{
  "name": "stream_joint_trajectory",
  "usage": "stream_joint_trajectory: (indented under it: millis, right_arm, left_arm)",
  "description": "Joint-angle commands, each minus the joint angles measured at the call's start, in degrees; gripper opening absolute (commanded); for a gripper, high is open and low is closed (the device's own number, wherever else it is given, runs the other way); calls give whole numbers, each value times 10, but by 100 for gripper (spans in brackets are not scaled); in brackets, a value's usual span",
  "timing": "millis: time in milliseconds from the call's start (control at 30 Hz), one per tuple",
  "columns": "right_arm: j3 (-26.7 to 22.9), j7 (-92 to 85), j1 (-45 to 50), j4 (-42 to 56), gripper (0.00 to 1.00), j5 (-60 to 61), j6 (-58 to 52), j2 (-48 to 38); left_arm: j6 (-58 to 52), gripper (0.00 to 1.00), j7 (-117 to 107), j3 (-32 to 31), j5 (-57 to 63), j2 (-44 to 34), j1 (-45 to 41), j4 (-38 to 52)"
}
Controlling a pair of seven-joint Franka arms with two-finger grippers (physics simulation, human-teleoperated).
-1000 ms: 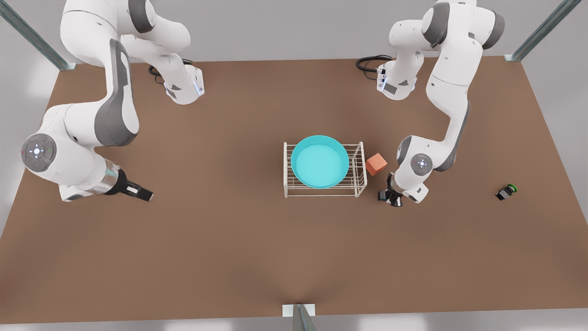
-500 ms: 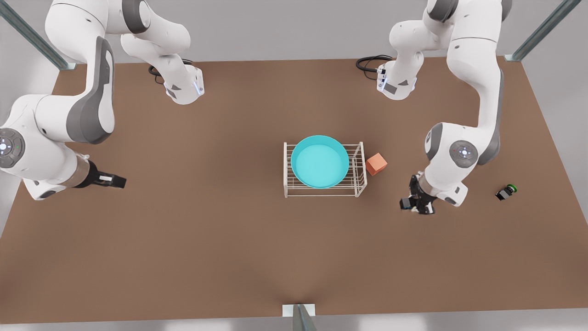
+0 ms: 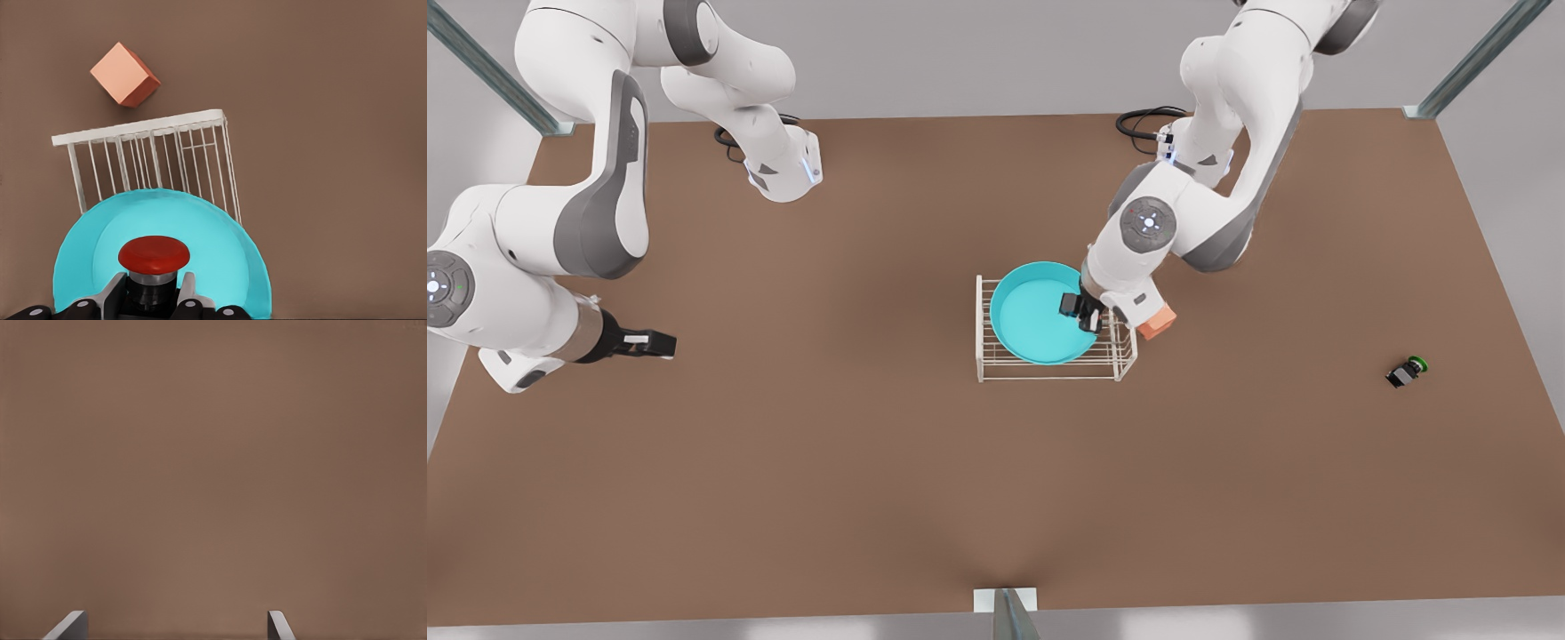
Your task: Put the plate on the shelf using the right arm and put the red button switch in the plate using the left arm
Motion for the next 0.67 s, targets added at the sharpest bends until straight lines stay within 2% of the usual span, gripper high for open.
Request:
stream_joint_trajectory:
  millis: [0, 167, 200, 367, 433, 533, 633]
  right_arm:
    - [-1, -58, 0, 0, 100, 0, 0, 0]
    - [0, -58, 0, 0, 100, 0, 0, 2]
    - [3, -58, 0, 0, 100, 0, 1, 2]
    - [1, -58, 0, 0, 100, 0, 0, 2]
    - [2, -58, 0, 0, 100, 0, 0, 2]
    - [2, -58, 0, 0, 100, 0, 2, 2]
    - [5, -58, 0, 0, 100, 0, 4, 2]
  left_arm:
    - [-5, 43, -144, 0, 3, 7, -16, 1]
    - [6, 44, -159, 0, 7, 11, -28, 1]
    - [6, 100, -156, 0, 10, 12, -28, 1]
    - [3, 100, -127, 10, 40, 6, -12, 1]
    - [-45, 100, 141, 15, 61, -35, 80, 0]
    - [-48, 100, 721, 24, 58, -42, 211, 34]
    - [-48, 100, 782, 19, 64, -34, 214, 56]
